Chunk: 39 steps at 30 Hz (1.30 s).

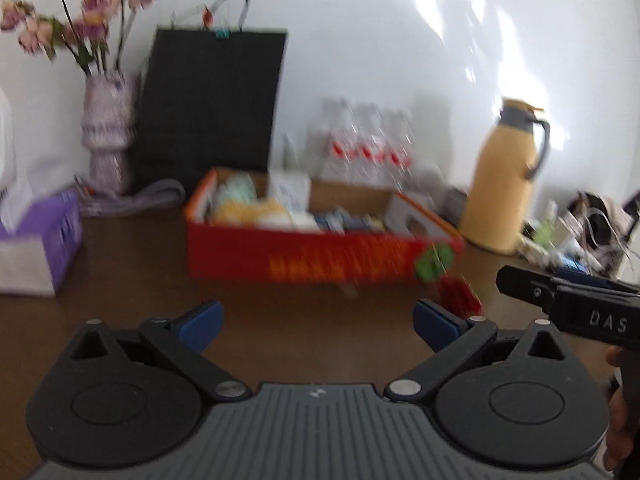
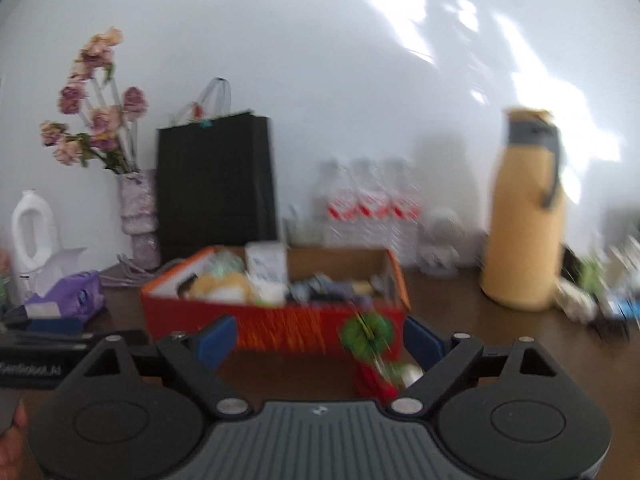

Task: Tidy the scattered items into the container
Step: 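Move both tools back toward the red flower ornament and white cap, then grasp the red flower ornament with the left tool while the right tool grasps the white cap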

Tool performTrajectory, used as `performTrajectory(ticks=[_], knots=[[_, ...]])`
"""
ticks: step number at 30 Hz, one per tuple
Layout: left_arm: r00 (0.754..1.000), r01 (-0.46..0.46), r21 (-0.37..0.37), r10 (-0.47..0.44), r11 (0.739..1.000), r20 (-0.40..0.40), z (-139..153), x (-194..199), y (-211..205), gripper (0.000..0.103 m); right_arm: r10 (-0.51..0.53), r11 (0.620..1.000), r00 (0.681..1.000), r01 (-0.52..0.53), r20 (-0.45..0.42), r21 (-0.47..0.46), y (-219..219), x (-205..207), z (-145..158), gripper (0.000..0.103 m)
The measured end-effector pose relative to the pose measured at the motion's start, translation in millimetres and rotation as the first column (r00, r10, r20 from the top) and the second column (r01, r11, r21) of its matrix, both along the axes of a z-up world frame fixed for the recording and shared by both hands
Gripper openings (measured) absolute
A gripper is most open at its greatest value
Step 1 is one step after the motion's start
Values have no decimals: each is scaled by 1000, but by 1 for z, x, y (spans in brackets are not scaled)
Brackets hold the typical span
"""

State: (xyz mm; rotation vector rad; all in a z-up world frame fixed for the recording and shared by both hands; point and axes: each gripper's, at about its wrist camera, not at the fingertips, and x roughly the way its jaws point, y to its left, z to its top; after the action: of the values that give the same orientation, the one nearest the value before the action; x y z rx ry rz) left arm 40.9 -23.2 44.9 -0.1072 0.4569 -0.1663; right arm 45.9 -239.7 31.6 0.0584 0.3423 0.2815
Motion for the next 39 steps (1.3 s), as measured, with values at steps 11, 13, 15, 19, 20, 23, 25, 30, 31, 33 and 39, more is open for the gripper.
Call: performTrajectory(ticks=[11,13,15,19,20,23,25,30,31,33,39], knots=[[984,175,23,-174,984,-47,-2,53,-53,103,-181,982,976,186,-119,34,-43,52,-21,81],[976,207,9,-206,978,-64,-3,78,-71,103,-251,968,959,252,-133,-13,-50,79,-21,70],[965,247,-43,-250,968,-79,-2,102,-87,103,-280,959,946,281,-166,-19,-59,104,-26,66],[954,225,-92,-239,970,-180,-12,147,-117,97,-296,949,927,314,-229,43,-79,133,-43,61],[950,221,-96,-237,970,-203,-17,155,-122,90,-292,947,925,316,-243,65,-83,134,-48,61],[937,207,-119,-232,971,-263,-30,168,-126,54,-261,954,925,290,-276,71,-85,136,-53,61],[930,220,-172,-260,960,-259,-31,165,-119,36,-233,967,941,250,-244,44,-79,133,-52,61],[953,156,-127,-184,980,-242,-19,142,-84,35,-141,990,964,134,-227,-45,-52,134,-52,61],[958,134,-124,-161,983,-238,-17,137,-76,35,-126,992,966,115,-227,-61,-47,136,-52,61],[971,92,-103,-112,990,-210,-14,124,-60,35,-101,991,966,77,-237,-106,-35,140,-52,61],[992,20,-63,-28,998,-122,3,95,-32,35,-72,986,957,26,-280,-164,-14,147,-55,38]])
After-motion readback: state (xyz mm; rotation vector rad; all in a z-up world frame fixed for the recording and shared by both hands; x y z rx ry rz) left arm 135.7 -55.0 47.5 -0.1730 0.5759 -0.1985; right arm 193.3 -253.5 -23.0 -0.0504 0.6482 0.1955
